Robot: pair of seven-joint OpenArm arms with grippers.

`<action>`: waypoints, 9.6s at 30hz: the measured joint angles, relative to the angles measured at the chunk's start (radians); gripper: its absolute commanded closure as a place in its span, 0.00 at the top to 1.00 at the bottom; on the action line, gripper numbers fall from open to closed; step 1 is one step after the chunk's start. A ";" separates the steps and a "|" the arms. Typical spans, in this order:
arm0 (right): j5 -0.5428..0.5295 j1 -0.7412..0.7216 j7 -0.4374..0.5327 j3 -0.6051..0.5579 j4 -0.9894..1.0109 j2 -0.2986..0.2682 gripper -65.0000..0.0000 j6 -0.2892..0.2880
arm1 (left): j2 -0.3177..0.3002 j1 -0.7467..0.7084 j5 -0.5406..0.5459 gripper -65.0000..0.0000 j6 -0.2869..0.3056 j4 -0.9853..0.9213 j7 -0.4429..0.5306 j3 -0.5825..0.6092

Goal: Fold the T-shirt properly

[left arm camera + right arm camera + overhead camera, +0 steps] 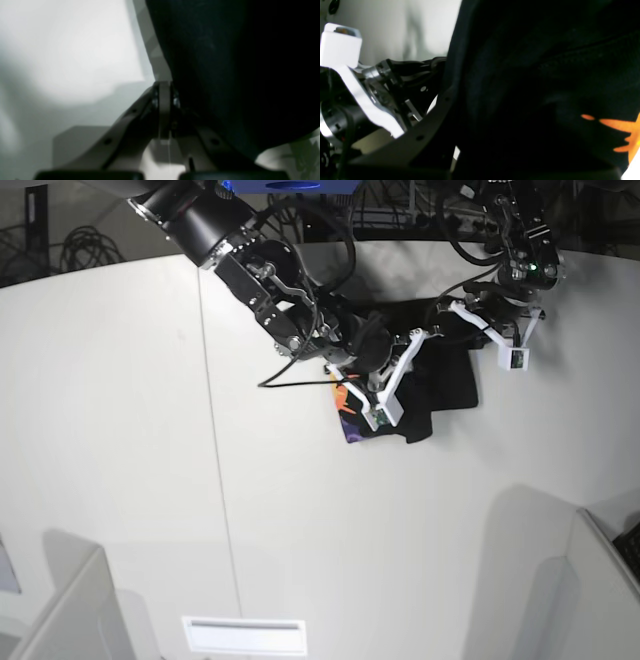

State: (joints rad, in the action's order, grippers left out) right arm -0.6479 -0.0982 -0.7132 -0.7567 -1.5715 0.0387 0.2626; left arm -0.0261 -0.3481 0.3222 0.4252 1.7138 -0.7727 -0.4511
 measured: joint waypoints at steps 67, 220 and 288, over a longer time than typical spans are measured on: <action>-0.006 0.143 0.041 0.249 -0.248 -0.243 0.00 0.000 | -0.082 -0.119 0.705 0.00 0.023 0.230 -0.155 -0.126; -0.002 0.455 0.040 0.851 -0.287 -0.272 0.00 0.000 | -0.295 0.826 -0.343 0.00 0.129 -0.281 0.105 1.466; 0.495 1.228 0.597 0.752 -0.339 -0.465 0.00 -0.227 | -0.150 -0.650 -0.344 0.00 -0.155 -0.561 1.671 0.309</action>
State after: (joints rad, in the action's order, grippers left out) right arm -0.1528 1.1301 -0.1158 -0.0051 -1.9102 -0.4267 0.0360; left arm -0.1757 -0.9981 -0.0219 0.2699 1.1526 0.8986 -0.1425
